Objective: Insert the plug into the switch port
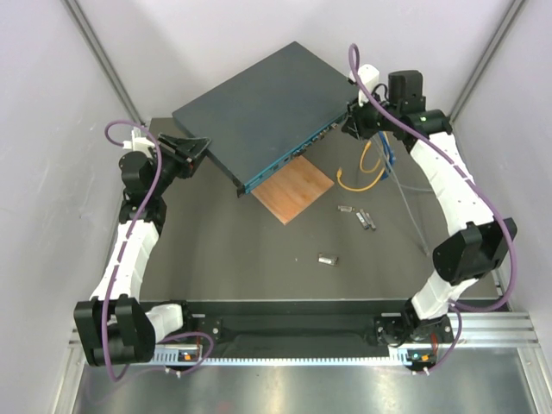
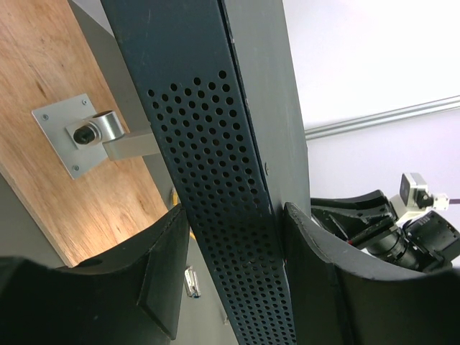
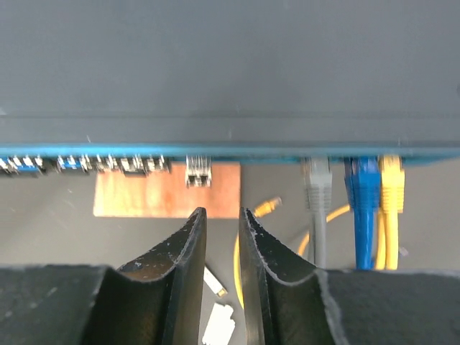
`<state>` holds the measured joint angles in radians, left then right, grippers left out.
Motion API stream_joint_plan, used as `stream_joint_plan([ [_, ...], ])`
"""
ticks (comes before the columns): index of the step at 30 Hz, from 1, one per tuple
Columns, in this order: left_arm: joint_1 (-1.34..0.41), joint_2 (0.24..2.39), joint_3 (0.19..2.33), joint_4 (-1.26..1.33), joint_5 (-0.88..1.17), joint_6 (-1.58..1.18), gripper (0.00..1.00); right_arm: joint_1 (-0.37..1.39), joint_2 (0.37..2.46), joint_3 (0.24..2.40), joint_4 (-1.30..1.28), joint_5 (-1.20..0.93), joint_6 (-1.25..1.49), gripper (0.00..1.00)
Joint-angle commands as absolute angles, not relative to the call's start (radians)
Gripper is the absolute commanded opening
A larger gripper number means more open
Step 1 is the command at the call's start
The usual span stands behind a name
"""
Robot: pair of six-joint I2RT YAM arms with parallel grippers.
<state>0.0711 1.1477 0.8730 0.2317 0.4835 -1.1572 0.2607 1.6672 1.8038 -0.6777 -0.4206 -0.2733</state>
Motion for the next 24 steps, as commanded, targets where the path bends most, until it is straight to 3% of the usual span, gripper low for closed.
stream_joint_plan([
  [1, 0.051, 1.175, 0.903, 0.301, 0.508, -1.080, 0.00, 0.264, 1.697, 1.881, -0.631, -0.483, -0.213, 0.24],
  [11, 0.051, 1.180, 0.908, 0.299, 0.508, -1.078, 0.00, 0.278, 1.752, 1.914, -0.618, -0.479, -0.204, 0.22],
  [24, 0.054, 1.186, 0.900, 0.298, 0.508, -1.075, 0.00, 0.282, 1.715, 1.799, -0.422, -0.488, -0.129, 0.17],
])
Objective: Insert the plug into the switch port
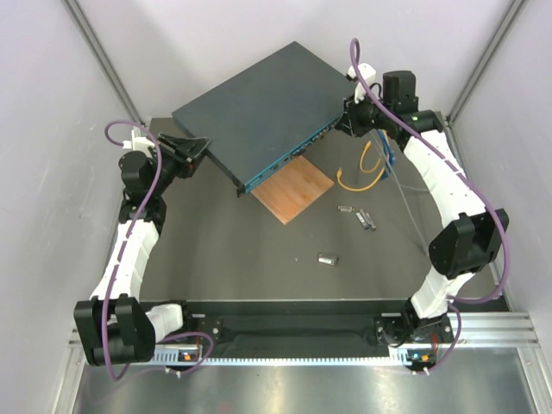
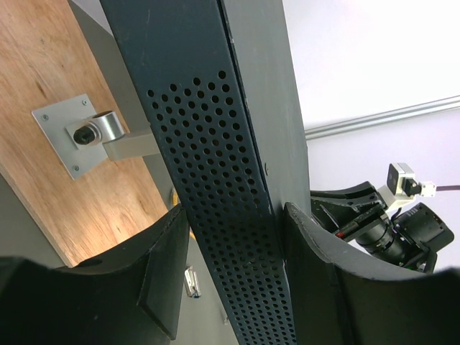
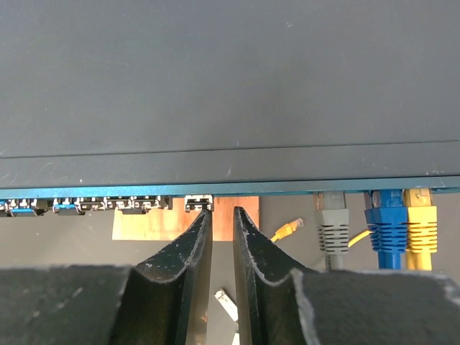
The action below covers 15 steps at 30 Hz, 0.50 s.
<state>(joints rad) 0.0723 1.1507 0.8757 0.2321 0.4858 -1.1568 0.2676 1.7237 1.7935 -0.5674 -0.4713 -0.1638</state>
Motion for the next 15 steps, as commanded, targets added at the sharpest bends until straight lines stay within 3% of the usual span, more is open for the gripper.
stream_joint_plan([
  [1, 0.052, 1.184, 0.900, 0.298, 0.509, -1.074, 0.00, 0.282, 1.720, 1.802, -0.419, -0.492, -0.115, 0.17],
  [15, 0.054, 1.187, 0.894, 0.287, 0.512, -1.065, 0.00, 0.339, 1.766, 1.810, -0.233, -0.488, -0.012, 0.11],
])
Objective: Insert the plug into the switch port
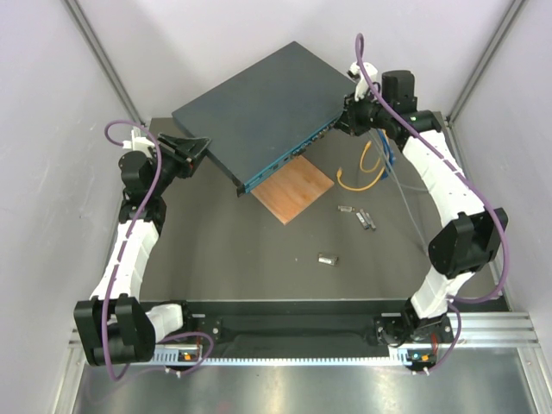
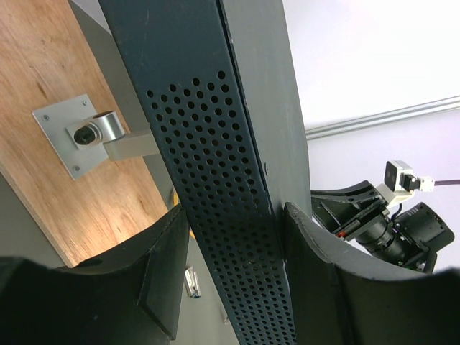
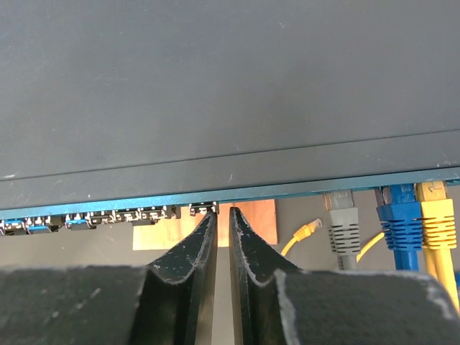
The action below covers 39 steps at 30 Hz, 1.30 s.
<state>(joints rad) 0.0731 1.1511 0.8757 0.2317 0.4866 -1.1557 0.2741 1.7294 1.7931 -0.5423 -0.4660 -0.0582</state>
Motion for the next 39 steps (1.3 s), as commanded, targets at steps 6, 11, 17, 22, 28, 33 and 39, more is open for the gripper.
stream_joint_plan([
  [6, 0.052, 1.187, 0.897, 0.282, 0.514, -1.057, 0.00, 0.356, 1.749, 1.783, -0.212, -0.480, -0.011, 0.11],
  [11, 0.052, 1.186, 0.897, 0.282, 0.517, -1.058, 0.00, 0.353, 1.671, 1.695, -0.206, -0.465, -0.054, 0.13],
  [17, 0.052, 1.172, 0.905, 0.268, 0.491, -1.035, 0.13, 0.304, 1.639, 1.724, -0.422, -0.501, -0.140, 0.25],
  [22, 0.052, 1.163, 0.913, 0.275, 0.488, -1.025, 0.14, 0.230, 1.527, 1.606, -0.518, -0.557, -0.247, 0.34],
  [28, 0.052, 1.181, 0.922, 0.293, 0.495, -1.025, 0.12, 0.209, 1.443, 1.491, -0.511, -0.552, -0.270, 0.34],
  [33, 0.052, 1.181, 0.949, 0.270, 0.514, -0.988, 0.22, 0.207, 1.509, 1.581, -0.748, -0.566, -0.395, 0.38],
  [39, 0.054, 1.180, 0.986, 0.264, 0.526, -0.966, 0.44, 0.204, 1.413, 1.422, -0.928, -0.525, -0.647, 0.60],
])
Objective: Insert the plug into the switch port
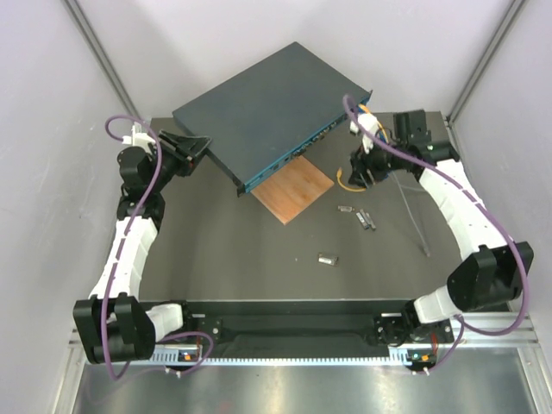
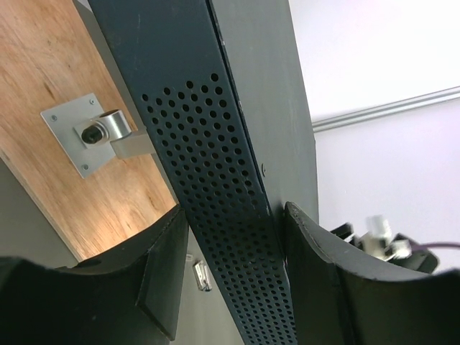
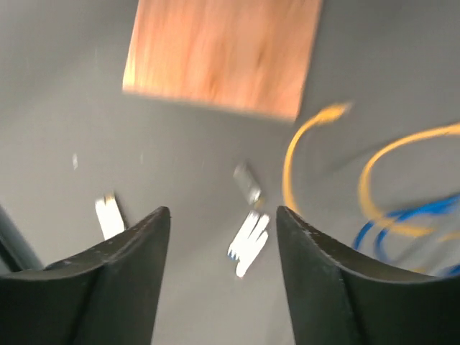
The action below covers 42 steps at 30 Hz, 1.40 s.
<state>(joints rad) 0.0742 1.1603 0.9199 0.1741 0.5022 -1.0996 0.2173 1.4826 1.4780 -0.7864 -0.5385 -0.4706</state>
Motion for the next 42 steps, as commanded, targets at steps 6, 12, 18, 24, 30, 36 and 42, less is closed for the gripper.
stream_joint_plan([
  [6, 0.054, 1.180, 1.023, 0.282, 0.543, -0.971, 0.66, 0.257, 1.325, 1.206, -0.963, -0.545, -0.779, 0.66],
  [12, 0.061, 1.144, 1.045, 0.255, 0.546, -0.954, 0.82, 0.519, 1.322, 0.971, -0.745, -0.395, -0.684, 0.55],
  [18, 0.078, 1.114, 1.046, 0.230, 0.541, -0.936, 0.81, 0.617, 1.408, 0.937, -0.552, -0.232, -0.588, 0.38],
  [24, 0.080, 1.120, 1.043, 0.241, 0.548, -0.942, 0.83, 0.488, 1.495, 0.988, -0.486, -0.230, -0.670, 0.50],
  [30, 0.078, 1.131, 1.035, 0.262, 0.555, -0.948, 0.87, 0.318, 1.618, 1.100, -0.488, -0.340, -0.761, 0.54],
  [36, 0.078, 1.135, 1.022, 0.276, 0.560, -0.943, 0.95, 0.307, 1.756, 1.233, -0.523, -0.377, -0.772, 0.54],
  [42, 0.080, 1.132, 1.025, 0.268, 0.563, -0.933, 0.96, 0.308, 1.858, 1.308, -0.558, -0.374, -0.782, 0.49],
])
